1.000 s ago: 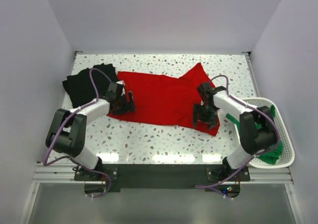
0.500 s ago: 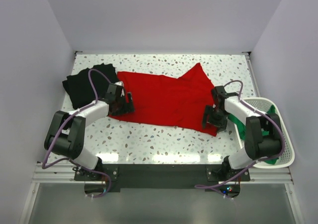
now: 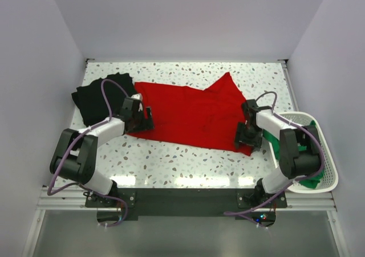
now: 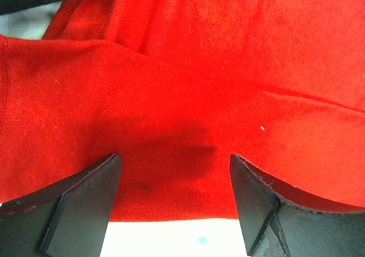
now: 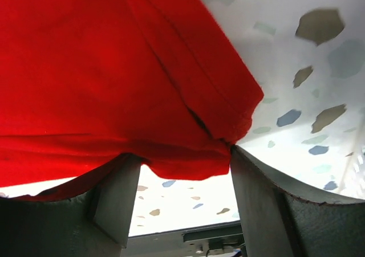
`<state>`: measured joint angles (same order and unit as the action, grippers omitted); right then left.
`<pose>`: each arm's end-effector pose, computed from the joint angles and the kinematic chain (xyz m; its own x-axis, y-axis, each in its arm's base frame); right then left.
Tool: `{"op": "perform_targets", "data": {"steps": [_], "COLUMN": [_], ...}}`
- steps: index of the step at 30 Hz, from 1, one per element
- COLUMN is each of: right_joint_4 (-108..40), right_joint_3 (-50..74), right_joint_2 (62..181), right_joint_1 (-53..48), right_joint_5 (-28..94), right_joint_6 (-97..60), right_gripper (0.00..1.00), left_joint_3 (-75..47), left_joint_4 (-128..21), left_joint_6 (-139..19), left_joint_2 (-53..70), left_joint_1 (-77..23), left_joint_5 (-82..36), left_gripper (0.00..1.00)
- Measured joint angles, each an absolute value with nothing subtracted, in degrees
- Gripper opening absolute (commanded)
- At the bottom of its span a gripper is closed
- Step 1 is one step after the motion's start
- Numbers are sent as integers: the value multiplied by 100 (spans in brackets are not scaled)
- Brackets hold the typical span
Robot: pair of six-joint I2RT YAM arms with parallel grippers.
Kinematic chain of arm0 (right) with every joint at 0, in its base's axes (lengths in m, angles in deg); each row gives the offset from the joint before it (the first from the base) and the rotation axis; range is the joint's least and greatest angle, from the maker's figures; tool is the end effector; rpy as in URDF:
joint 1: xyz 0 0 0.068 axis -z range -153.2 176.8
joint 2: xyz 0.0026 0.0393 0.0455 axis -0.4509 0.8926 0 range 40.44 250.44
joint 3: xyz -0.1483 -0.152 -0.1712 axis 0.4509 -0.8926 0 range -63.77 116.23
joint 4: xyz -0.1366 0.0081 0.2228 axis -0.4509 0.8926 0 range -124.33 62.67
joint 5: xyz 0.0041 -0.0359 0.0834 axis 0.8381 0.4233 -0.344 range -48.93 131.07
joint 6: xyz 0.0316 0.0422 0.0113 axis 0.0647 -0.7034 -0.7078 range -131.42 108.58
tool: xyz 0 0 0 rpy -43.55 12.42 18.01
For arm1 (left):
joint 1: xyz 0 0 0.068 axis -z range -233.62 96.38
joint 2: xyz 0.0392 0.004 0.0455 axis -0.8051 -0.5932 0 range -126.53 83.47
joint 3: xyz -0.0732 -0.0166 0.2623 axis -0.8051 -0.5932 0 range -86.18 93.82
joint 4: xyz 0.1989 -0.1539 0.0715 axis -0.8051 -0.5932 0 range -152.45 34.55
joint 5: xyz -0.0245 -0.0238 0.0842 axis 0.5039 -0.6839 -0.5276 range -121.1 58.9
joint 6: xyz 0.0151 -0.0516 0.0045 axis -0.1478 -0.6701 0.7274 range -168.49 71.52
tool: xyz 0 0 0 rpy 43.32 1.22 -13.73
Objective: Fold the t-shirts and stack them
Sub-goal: Fold the tshirt
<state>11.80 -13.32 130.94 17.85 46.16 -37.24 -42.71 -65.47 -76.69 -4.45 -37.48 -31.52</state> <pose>0.2532 0.0367 0.1564 -0.9522 0.2892 -0.0985 0.2950 0.9541 -0.0506 0.2796 -0.0805 0.1594 -0.8184 -0.2553 -0.5149 -0.1283 0.9544 -0.2694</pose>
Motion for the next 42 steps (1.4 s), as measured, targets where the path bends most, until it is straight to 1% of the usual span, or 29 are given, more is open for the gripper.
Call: {"op": "perform_targets", "data": {"steps": [6, 13, 20, 24, 28, 34, 39, 42], "right_joint_4": [1254, 1372, 1820, 1894, 1684, 987, 620, 642], "right_joint_3": [-1019, -790, -243, -36, 54, 30, -256, -392], "right_joint_2": [13356, 13389, 13240, 12945, 13035, 13612, 13990, 13970], "right_joint_1": [1785, 1787, 1791, 1791, 1791, 1791, 1791, 1794], "right_joint_5": [4823, 4884, 4441, 4019, 3660, 3180, 3101, 3083], "right_joint_6": [-3471, -3222, -3108, -3128, -3222, -3484, -3702, -3847], "right_gripper": [69, 72, 77, 77, 77, 76, 75, 75], "left_joint_3": [-4372, -4420, -4120, -3806, -3655, -3758, -3976, -4160], "left_joint_4": [-6418, -6464, -6966, -6969, -6857, -6518, -6199, -6002], "left_joint_6": [-7416, -7225, -7186, -7206, -7363, -7752, -7988, -8078], "left_joint_2": [-386, -275, 88, 92, -262, -808, -828, -723], "left_joint_1": [-3748, -3748, -3745, -3745, -3745, -3745, -3748, -3748], "left_joint_5": [-3157, -3152, -2988, -2921, -2831, -2645, -2608, -2608], "left_gripper": [82, 83, 84, 84, 84, 84, 84, 84]}}
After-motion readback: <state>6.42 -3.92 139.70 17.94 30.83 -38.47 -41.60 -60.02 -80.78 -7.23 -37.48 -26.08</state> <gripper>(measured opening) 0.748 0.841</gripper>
